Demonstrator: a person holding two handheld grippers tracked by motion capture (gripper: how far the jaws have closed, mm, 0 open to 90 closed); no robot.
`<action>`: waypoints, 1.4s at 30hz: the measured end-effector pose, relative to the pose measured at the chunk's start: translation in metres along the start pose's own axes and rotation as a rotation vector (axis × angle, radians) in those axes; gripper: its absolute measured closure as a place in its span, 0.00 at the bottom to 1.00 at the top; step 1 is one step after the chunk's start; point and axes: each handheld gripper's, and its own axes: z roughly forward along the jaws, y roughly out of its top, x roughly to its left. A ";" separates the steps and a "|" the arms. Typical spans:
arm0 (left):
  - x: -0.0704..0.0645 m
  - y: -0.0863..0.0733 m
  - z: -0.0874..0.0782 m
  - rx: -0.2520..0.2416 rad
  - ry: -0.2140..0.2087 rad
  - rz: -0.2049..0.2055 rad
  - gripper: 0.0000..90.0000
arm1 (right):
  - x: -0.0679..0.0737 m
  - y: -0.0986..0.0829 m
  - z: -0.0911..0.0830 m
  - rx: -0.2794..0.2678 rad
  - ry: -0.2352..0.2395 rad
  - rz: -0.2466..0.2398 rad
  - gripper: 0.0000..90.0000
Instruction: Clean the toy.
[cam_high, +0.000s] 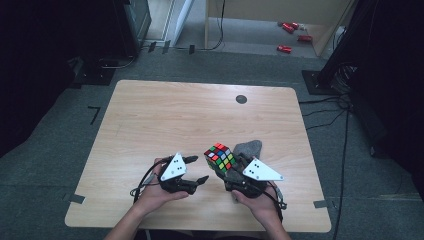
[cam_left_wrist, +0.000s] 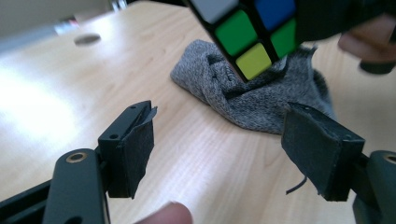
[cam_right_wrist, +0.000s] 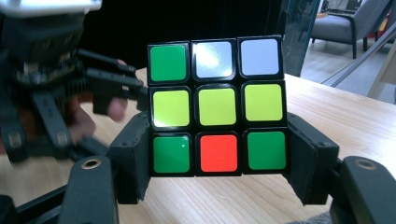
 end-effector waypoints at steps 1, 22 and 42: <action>-0.001 0.000 0.001 -0.001 0.014 0.023 0.29 | 0.001 0.000 0.000 0.002 0.003 0.010 0.38; -0.012 -0.005 0.008 -0.072 0.138 0.217 0.19 | 0.009 0.001 0.013 0.156 0.083 0.281 0.38; -0.020 -0.006 0.006 -0.064 0.111 0.276 0.34 | 0.003 -0.005 0.022 0.238 0.180 0.488 0.37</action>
